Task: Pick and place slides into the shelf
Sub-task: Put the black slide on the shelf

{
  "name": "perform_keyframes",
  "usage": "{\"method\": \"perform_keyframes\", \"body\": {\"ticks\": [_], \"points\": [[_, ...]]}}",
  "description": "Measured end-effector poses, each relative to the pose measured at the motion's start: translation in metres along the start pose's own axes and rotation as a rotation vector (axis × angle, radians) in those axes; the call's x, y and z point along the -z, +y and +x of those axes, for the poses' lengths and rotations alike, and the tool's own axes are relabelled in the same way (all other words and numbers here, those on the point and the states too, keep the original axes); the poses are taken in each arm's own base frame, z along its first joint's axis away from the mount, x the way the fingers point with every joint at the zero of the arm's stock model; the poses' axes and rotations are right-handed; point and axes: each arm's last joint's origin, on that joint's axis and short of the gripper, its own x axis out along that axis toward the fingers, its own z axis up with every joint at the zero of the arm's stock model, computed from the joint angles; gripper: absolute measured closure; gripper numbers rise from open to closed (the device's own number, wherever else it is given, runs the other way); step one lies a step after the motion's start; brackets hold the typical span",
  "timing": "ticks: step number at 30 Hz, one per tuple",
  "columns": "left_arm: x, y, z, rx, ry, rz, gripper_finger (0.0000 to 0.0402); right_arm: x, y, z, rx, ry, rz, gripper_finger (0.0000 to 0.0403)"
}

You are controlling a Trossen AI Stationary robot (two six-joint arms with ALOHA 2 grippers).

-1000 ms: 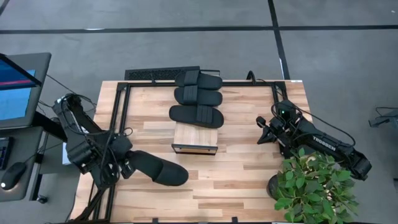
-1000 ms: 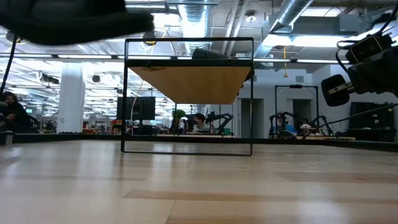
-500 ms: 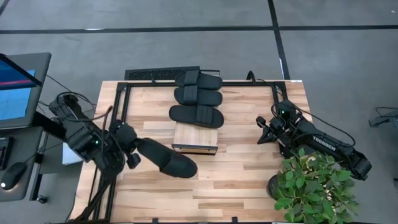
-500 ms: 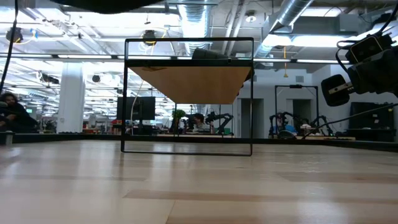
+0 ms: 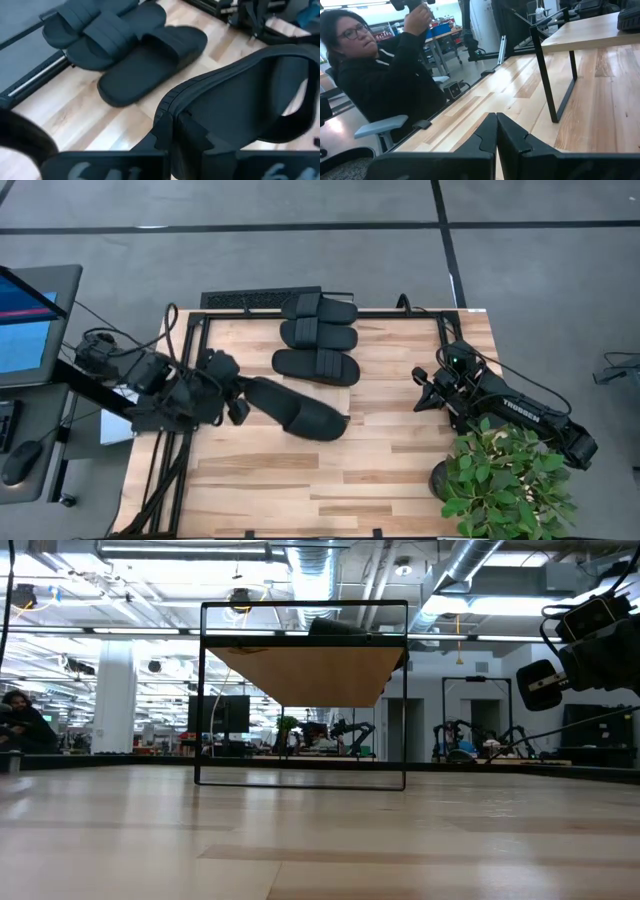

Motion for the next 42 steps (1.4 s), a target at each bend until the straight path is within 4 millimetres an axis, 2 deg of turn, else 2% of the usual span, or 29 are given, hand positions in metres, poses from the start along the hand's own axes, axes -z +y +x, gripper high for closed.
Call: {"method": "perform_keyframes", "body": {"ticks": [11,18,26,35,42], "points": [[-0.029,0.002,0.028,0.003,-0.060,-0.073,0.0401,0.000,0.000,0.000,0.000,0.000,0.000,0.0403],[-0.034,-0.004,0.054,-0.032,-0.033,-0.071,0.0401,0.000,0.000,0.000,0.001,0.000,0.001,0.0403],[-0.037,-0.010,0.073,-0.044,-0.012,-0.059,0.0402,0.000,0.000,0.000,0.000,0.000,0.002,0.0403],[-0.027,-0.013,0.088,-0.059,0.023,-0.061,0.0402,0.000,0.000,0.000,0.000,0.000,0.000,0.0403],[-0.032,-0.011,0.085,-0.043,-0.025,-0.095,0.0402,0.000,0.000,0.000,0.000,0.000,0.001,0.0403]]}}
